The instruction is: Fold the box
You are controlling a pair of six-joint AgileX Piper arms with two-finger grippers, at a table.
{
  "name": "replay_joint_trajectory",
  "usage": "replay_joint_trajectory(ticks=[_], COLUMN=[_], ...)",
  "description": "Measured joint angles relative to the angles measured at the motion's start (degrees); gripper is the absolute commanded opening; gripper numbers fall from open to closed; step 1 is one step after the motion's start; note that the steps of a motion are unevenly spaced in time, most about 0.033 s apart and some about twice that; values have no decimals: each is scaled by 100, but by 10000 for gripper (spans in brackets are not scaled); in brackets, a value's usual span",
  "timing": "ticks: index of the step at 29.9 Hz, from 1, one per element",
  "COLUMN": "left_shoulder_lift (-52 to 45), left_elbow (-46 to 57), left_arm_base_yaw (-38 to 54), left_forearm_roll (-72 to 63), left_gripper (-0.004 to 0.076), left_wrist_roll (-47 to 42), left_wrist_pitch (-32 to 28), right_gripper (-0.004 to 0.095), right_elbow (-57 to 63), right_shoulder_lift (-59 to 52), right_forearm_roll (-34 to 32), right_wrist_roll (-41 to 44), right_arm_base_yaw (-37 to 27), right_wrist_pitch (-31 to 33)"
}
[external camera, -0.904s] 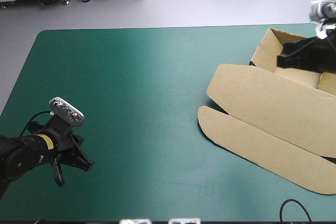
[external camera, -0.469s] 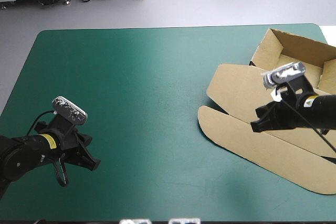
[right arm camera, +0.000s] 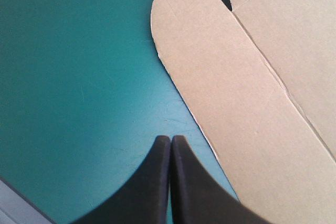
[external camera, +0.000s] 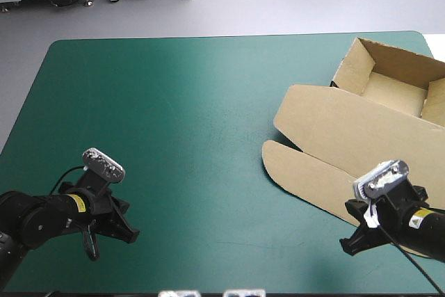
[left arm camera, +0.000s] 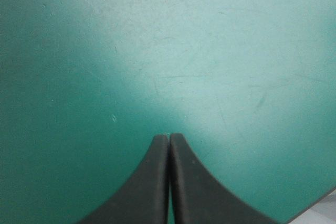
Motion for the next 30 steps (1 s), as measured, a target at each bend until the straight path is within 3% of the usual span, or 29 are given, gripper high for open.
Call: replay_joint_trajectory(ticks=[10,30], left_shoulder_lift=[-590,-597], left_elbow=[628,674], left_arm_base_yaw=[0,0], left_forearm_roll=[-260,-665], left_gripper=[-8,-8], left_wrist_roll=[0,-4], left_wrist_pitch=[-631,-453], right_gripper=[-17,-17], right_elbow=[546,604], right_shoulder_lift=[-845,-858], right_forearm_roll=[-170,-176], right_wrist_roll=[-29,-23], right_arm_base_yaw=[0,0], right_wrist_pitch=[-403,-419])
